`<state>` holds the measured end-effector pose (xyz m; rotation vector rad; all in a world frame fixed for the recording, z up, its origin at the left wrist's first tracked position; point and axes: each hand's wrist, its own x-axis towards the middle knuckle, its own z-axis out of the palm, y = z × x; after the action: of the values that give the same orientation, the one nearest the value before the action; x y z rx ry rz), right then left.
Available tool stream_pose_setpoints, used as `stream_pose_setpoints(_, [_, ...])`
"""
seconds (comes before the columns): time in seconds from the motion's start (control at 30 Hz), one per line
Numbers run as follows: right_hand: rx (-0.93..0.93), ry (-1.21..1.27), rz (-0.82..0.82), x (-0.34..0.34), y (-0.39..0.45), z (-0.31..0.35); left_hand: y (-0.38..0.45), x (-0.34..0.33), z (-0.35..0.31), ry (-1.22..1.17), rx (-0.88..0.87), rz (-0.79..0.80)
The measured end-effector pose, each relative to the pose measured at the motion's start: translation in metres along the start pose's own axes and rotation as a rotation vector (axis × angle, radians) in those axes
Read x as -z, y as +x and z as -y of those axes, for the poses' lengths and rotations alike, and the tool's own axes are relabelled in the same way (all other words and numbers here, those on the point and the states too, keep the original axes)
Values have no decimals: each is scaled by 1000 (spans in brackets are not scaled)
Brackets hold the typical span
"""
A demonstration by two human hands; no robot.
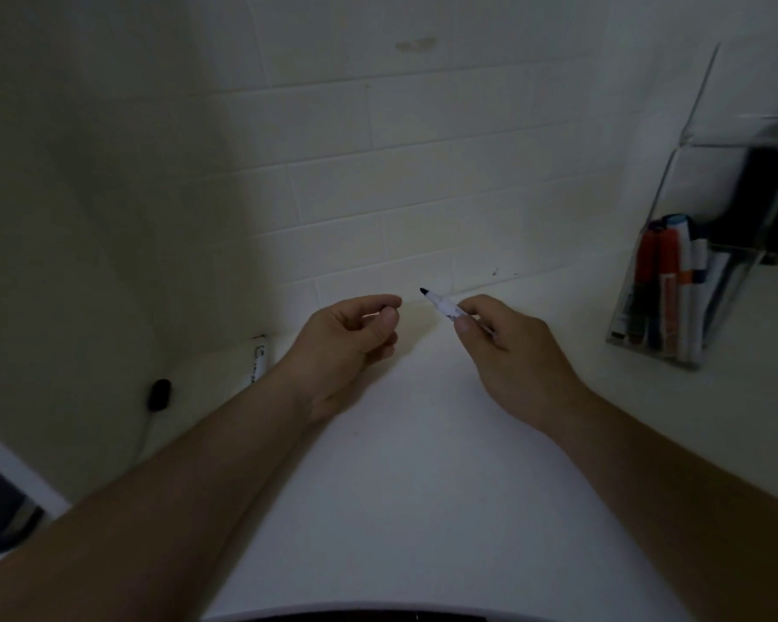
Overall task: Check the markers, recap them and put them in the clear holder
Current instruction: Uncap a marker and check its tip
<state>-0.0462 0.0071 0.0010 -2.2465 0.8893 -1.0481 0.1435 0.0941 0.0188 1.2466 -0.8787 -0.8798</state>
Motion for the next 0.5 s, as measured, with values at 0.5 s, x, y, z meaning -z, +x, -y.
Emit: stream_pose_setpoints(0.5, [-7,-2,28,0,0,-2,5,3,-2,-209,82,-40])
